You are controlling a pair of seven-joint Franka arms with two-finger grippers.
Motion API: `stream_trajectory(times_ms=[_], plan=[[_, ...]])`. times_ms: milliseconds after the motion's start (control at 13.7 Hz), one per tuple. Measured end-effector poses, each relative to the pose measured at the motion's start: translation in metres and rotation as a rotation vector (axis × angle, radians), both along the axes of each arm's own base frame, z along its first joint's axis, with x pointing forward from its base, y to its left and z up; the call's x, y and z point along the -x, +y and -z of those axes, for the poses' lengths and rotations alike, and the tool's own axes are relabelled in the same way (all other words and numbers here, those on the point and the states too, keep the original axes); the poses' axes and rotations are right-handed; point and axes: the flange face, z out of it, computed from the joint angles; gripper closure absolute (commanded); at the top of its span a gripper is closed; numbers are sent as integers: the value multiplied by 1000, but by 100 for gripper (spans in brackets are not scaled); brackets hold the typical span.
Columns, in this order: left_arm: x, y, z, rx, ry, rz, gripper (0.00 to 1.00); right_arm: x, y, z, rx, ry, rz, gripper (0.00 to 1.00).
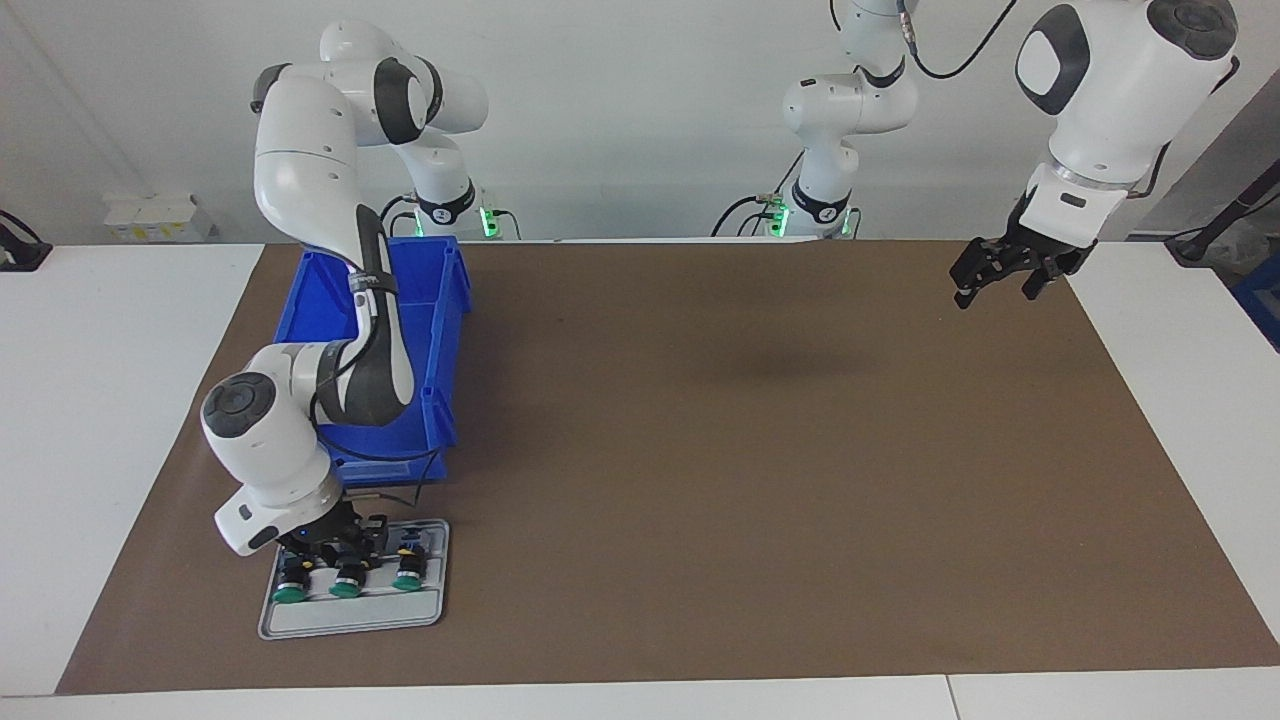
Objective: Place and press button with both arms
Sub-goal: 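Grasp the green-black part with the right gripper and lift it, then carry the part with the right gripper and set it on the table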
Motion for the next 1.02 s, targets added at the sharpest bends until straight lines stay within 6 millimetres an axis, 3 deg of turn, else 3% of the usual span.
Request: stream_trajectory(times_ms=[73,146,292,657,803,1022], plan=[[0,0,0,0,0,0,0,0,0,-3,-3,-5,6,98],[0,0,0,0,0,0,0,-1,1,-10,-10,-14,31,100],[0,0,0,0,0,0,0,0,4,-31,-24,-32,95,100],[0,0,0,0,0,0,0,14,18,-106,-58,-28,259,100],[0,0,0,0,0,0,0,21,43,-127,-78,-17,351,100],[0,0,0,0,0,0,0,30,102,-139,-115,3,538,100]])
